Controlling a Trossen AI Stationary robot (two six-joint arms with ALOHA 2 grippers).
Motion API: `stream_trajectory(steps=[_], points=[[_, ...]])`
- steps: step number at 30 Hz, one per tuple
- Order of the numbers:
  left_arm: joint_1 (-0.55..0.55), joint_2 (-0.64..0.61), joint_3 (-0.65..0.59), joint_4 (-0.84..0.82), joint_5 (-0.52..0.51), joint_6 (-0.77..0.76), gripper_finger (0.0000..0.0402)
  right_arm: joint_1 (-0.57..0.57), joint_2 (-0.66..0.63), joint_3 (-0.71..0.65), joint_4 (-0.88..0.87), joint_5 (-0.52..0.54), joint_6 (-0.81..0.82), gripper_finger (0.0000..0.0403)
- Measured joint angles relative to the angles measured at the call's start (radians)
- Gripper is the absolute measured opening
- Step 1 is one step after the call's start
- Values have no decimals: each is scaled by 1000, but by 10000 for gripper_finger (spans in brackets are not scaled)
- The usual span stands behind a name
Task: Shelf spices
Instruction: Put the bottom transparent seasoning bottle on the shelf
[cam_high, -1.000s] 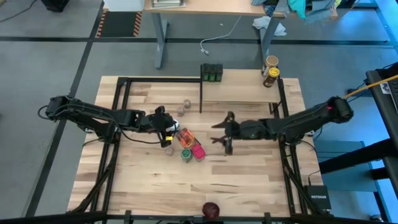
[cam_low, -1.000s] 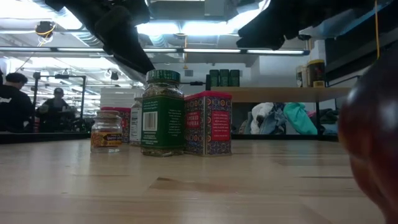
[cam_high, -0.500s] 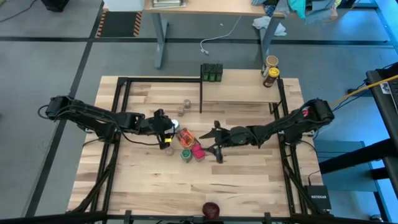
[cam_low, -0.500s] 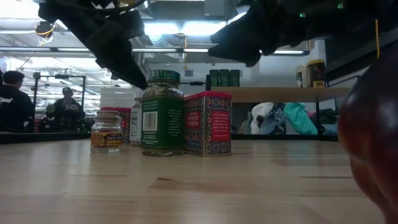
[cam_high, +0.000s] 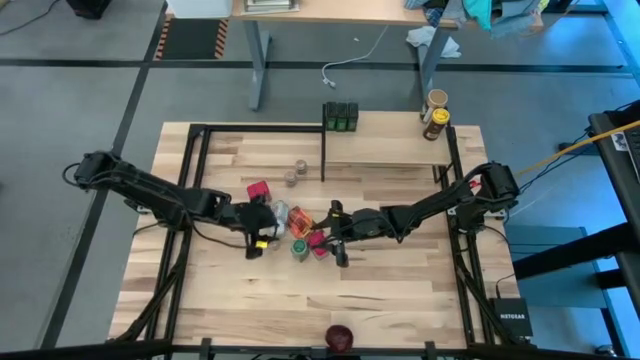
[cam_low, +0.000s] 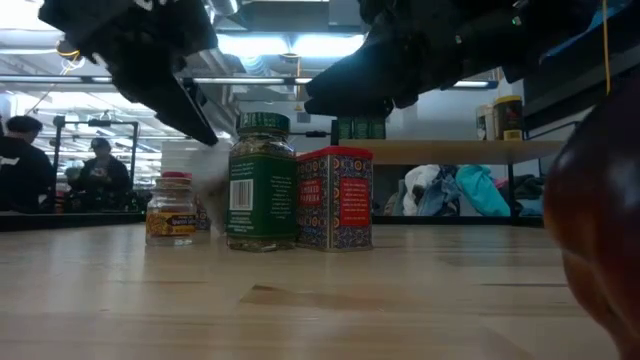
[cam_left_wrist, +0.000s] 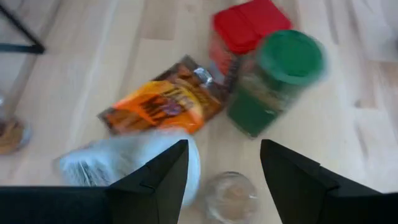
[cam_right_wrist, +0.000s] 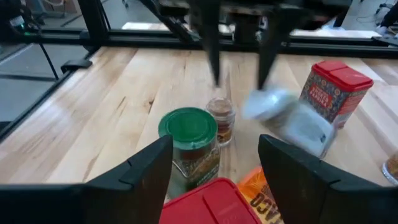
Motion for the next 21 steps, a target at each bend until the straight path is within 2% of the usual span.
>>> stream_trajectory(steps=[6, 13, 21], points=[[-17, -5, 8, -35, -98, 20, 194, -1, 0, 2, -2, 15, -7, 243], [-69, -8, 8, -80, 13, -15, 194, -1, 0, 2, -40, 19, -7, 243], [-103, 46, 9, -81, 14, -33, 194, -1, 0, 2, -53, 19, -7, 243]])
